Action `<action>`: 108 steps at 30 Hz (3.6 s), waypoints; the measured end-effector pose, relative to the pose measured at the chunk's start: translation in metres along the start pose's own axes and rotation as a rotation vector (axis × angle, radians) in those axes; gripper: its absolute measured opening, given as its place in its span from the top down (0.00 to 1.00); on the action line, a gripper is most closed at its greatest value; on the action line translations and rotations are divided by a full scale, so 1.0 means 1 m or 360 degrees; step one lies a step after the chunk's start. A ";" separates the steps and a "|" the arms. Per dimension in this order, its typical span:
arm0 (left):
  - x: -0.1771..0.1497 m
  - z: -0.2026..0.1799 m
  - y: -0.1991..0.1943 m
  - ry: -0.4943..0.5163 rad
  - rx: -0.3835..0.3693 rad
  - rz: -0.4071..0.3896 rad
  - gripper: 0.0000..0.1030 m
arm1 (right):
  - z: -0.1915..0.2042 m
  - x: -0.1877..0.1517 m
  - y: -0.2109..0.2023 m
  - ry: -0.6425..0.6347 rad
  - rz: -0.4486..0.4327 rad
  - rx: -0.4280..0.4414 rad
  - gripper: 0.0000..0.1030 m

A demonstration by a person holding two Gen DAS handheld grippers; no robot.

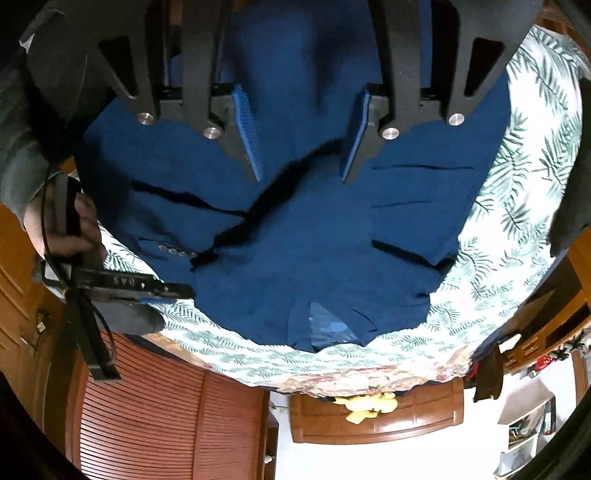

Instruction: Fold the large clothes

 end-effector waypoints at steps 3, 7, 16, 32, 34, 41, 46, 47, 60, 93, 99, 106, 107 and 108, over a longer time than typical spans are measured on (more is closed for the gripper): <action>0.010 0.008 0.004 0.0008 0.0020 -0.0005 0.57 | 0.000 0.000 0.002 -0.0002 0.0004 0.0006 0.51; 0.025 0.019 0.015 0.0025 0.0030 -0.0013 0.56 | 0.002 0.000 0.004 -0.0012 0.0004 0.0011 0.51; 0.057 0.054 0.075 -0.0052 0.0035 0.0073 0.56 | 0.006 -0.003 0.009 -0.0037 0.0027 0.0003 0.51; 0.050 0.062 0.142 -0.0054 -0.0134 0.0331 0.84 | 0.007 -0.005 0.011 -0.0042 0.0031 0.0013 0.51; 0.051 0.058 0.132 -0.0043 -0.0137 0.0313 0.94 | 0.006 -0.005 0.011 -0.0029 0.0029 0.0018 0.51; 0.063 0.030 0.053 0.0047 -0.0075 0.0051 0.95 | -0.002 -0.013 0.011 -0.0049 0.0046 -0.0074 0.51; 0.052 -0.002 0.004 0.0109 -0.0123 -0.0064 0.95 | -0.015 -0.019 -0.026 0.0032 -0.0009 -0.0096 0.51; 0.048 -0.009 -0.004 0.0129 -0.0128 -0.0076 0.95 | -0.017 -0.022 -0.035 0.0046 -0.0017 -0.0101 0.51; 0.016 -0.028 -0.054 0.0127 -0.0219 -0.0211 0.45 | 0.014 -0.048 -0.119 -0.0023 -0.0091 -0.0112 0.51; -0.082 0.130 -0.038 -0.0283 0.0227 0.0012 0.44 | -0.054 -0.112 -0.093 0.0196 0.0170 -0.0172 0.36; -0.089 0.135 -0.026 -0.0301 0.0231 0.0056 0.55 | -0.050 -0.113 -0.089 0.0159 0.0154 -0.0106 0.69; -0.092 0.138 -0.023 -0.0323 0.0225 0.0059 0.62 | -0.047 -0.114 -0.105 0.0195 0.0048 -0.0008 0.78; -0.093 0.138 -0.022 -0.0321 0.0228 0.0069 0.62 | -0.048 -0.115 -0.105 0.0191 0.0052 -0.0014 0.78; -0.094 0.139 -0.021 -0.0320 0.0232 0.0079 0.62 | -0.049 -0.116 -0.104 0.0188 0.0060 -0.0019 0.78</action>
Point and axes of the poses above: each gripper's, at about its wrist camera, not at the fingertips, and y roughly the way its jaws point, z to its left, x to its top, the point moved 2 cm from there along y, roughly the way its jaws point, and after that the axes turned 7 degrees about y, right-handed, at the moved point
